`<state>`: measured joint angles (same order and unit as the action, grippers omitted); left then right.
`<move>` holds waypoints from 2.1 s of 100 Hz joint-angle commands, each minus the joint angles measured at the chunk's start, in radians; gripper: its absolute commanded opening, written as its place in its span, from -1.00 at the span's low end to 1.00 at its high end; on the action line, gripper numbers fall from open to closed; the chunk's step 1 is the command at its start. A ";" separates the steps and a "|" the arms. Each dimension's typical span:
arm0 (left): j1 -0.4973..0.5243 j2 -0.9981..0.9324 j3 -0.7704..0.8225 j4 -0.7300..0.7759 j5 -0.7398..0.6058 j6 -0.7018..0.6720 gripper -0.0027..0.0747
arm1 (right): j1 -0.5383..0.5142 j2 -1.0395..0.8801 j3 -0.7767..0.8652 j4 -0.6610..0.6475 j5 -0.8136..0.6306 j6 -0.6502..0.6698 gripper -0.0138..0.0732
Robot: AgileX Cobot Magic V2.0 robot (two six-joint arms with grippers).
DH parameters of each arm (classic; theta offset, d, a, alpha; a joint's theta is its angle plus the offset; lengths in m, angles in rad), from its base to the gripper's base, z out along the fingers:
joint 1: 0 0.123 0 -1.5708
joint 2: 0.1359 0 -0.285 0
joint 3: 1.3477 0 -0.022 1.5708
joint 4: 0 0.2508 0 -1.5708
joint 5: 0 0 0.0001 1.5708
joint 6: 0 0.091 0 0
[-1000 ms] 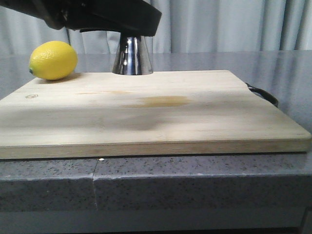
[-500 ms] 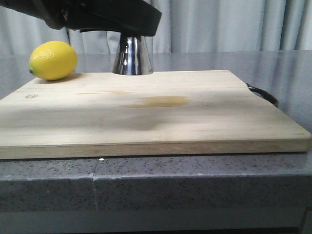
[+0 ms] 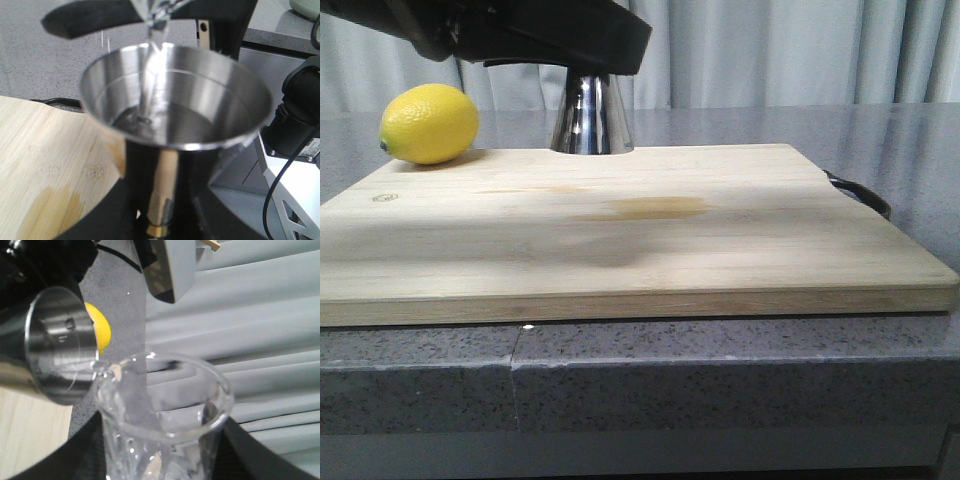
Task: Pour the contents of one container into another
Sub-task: 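Tilt the beaker with the right gripper, pouring liquid into the jigger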
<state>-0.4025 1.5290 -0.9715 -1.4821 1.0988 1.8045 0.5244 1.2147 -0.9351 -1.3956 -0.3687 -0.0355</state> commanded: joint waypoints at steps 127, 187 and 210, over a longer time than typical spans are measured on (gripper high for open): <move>-0.011 -0.030 -0.029 -0.076 0.034 -0.008 -0.98 | 0.001 -0.022 -0.037 -0.016 -0.004 -0.045 -0.48; -0.011 -0.030 -0.029 -0.076 0.034 -0.008 -0.98 | -0.004 -0.022 -0.037 0.304 0.097 0.284 -0.48; -0.011 -0.030 -0.029 -0.076 0.009 -0.004 -0.98 | -0.117 0.047 -0.034 0.579 0.093 0.320 -0.48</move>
<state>-0.4025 1.5290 -0.9715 -1.4821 1.0852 1.8045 0.4573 1.2510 -0.9351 -0.9309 -0.2271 0.2462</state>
